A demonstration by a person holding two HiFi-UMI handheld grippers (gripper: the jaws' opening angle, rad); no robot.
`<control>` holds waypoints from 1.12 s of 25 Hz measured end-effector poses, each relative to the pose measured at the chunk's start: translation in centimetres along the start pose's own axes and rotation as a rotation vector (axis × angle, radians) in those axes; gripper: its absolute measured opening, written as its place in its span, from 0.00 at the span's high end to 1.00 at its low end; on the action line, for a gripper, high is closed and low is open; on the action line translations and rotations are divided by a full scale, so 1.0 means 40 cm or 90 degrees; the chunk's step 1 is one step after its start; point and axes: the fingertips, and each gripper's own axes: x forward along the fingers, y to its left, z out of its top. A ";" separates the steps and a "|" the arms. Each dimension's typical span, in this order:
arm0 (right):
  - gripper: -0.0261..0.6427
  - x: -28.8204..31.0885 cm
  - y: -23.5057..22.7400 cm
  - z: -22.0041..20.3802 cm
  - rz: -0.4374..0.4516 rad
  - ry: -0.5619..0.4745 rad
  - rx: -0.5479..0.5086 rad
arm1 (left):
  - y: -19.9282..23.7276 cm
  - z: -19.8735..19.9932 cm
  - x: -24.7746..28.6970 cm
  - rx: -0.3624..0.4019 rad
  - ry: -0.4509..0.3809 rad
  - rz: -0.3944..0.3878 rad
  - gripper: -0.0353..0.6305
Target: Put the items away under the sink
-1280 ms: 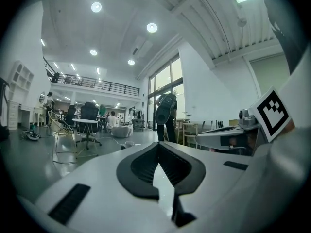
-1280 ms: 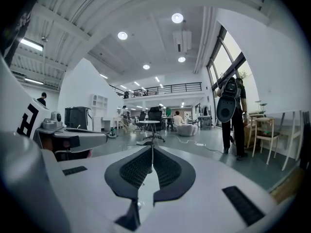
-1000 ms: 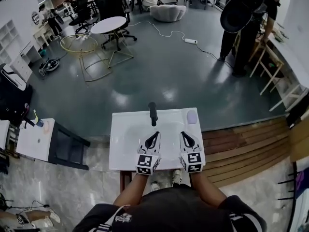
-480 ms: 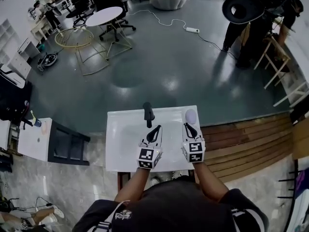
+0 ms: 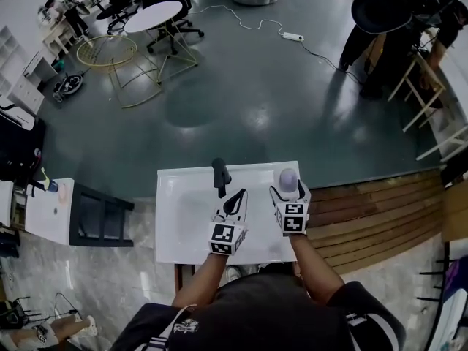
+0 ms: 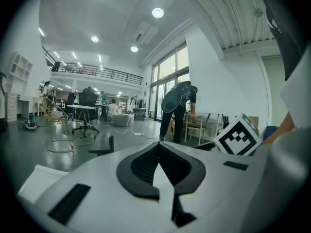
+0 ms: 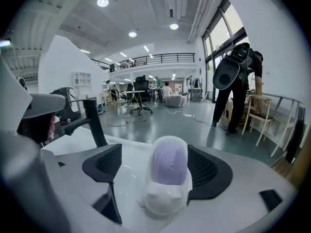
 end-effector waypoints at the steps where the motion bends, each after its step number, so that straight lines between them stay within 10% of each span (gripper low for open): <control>1: 0.33 0.017 -0.014 -0.011 -0.005 0.012 0.007 | -0.001 -0.001 0.010 0.000 0.002 0.000 0.94; 28: 0.26 0.191 -0.092 -0.161 -0.003 0.223 0.058 | 0.012 -0.095 0.073 -0.018 0.055 -0.003 0.94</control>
